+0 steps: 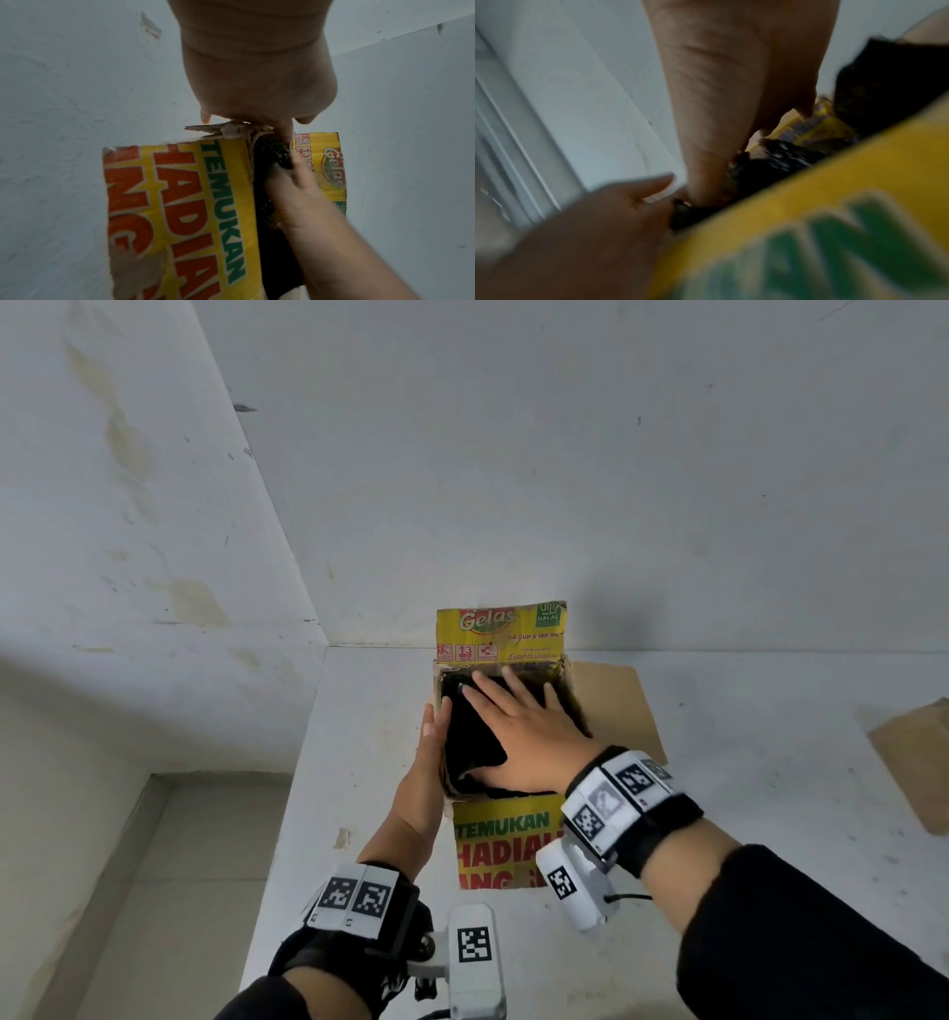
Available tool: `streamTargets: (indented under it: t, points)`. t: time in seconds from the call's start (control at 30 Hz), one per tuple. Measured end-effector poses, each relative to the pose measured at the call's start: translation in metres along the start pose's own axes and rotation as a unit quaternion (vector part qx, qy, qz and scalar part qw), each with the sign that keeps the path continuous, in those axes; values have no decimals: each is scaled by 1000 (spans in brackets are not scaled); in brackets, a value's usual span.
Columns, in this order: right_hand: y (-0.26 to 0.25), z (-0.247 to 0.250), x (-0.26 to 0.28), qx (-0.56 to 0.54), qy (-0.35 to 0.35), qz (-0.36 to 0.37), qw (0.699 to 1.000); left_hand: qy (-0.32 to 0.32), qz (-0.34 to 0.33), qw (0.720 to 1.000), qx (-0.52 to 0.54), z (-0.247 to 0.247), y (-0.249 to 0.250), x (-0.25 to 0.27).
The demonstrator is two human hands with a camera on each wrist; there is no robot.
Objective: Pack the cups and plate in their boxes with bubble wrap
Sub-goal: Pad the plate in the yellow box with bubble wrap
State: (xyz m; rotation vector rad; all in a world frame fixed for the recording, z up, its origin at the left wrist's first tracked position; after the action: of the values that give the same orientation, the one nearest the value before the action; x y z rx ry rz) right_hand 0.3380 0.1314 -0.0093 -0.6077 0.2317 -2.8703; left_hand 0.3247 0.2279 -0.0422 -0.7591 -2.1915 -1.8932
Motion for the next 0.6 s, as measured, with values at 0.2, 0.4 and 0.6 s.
streamTargets:
  t: [0.2,0.4,0.6]
  points:
    - [18,-45,-21,-33,-64,-9,997,-4,9,1000,6,1,-1,-1]
    - [19,-54,-25,-30,-77,-39,996,5,7,1000,0,2,-2,-1]
    - [8,-17,1,31,-37,-53,997,-3,8,1000,-5,-1,1,2]
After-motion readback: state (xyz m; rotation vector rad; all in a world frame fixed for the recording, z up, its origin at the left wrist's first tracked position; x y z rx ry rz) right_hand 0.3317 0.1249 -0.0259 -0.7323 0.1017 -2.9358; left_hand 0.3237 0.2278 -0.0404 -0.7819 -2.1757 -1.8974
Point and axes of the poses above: each hand's wrist, its own x-axis away from the middle knuckle, its own z-axis out of the back of the hand, y = z × x, the point moved 10 cm from there along -x, towards the middle knuckle, and after that the axes turned 1 degree about z, right-handed, at the moved point
